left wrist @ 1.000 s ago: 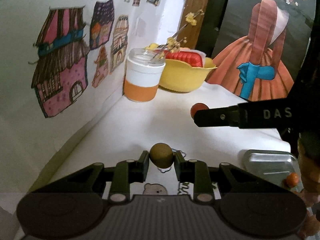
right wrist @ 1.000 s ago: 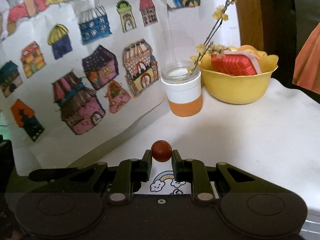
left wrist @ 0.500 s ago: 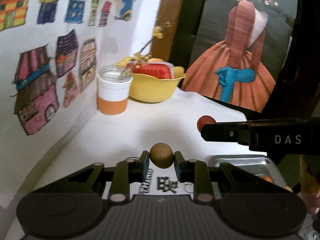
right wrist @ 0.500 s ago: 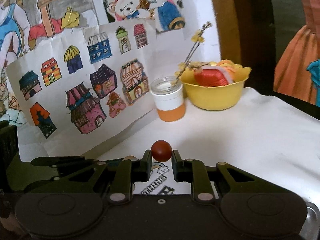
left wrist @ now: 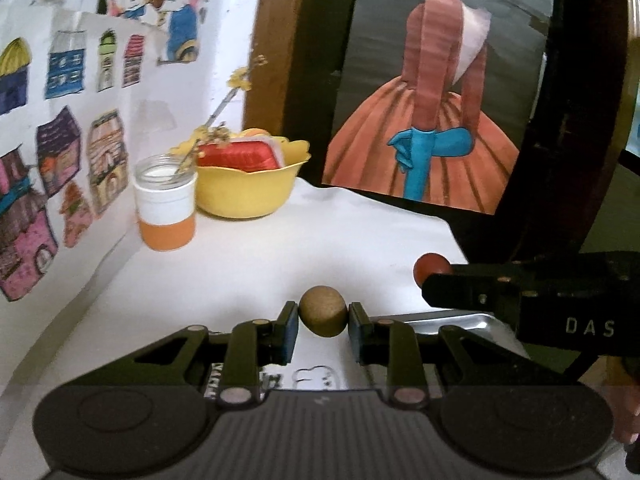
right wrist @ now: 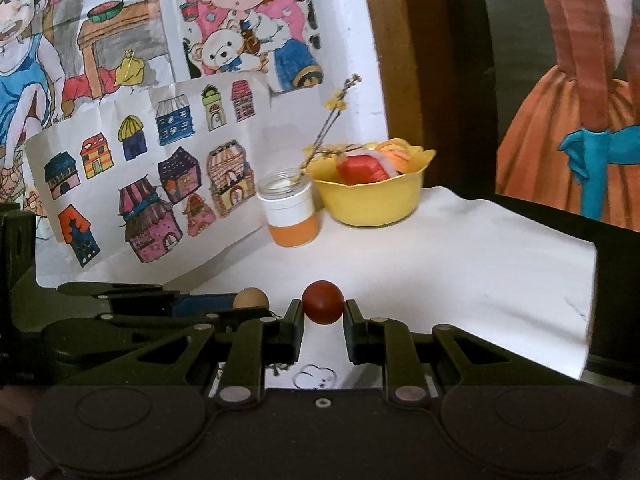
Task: Organize fruits
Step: 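Carry the brown fruit over the tray with left tool while right tool carries the tomato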
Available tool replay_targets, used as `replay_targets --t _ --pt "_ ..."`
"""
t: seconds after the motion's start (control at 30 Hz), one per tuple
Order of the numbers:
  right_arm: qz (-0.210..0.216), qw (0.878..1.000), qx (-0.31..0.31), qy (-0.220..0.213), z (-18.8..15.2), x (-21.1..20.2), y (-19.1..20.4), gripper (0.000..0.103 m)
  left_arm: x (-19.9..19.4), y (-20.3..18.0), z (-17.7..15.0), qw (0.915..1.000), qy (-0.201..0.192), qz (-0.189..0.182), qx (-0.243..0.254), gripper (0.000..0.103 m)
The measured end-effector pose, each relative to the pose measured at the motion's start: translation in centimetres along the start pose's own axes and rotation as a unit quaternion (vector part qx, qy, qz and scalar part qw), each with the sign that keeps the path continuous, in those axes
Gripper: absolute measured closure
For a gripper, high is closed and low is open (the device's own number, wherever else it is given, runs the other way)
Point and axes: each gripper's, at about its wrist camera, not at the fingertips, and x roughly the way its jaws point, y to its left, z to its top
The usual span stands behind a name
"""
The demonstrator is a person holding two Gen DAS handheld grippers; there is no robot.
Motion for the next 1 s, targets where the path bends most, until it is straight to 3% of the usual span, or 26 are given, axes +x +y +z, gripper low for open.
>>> replay_targets --t 0.53,1.0 --pt "-0.061 0.998 0.011 -0.010 -4.1 -5.2 -5.0 0.080 3.4 -7.3 -1.3 0.9983 0.029 -0.043 0.027 0.074" --pt "-0.091 0.995 -0.031 -0.004 -8.6 -4.7 -5.3 0.080 7.5 -7.8 -2.7 0.9945 0.093 -0.046 0.012 0.074"
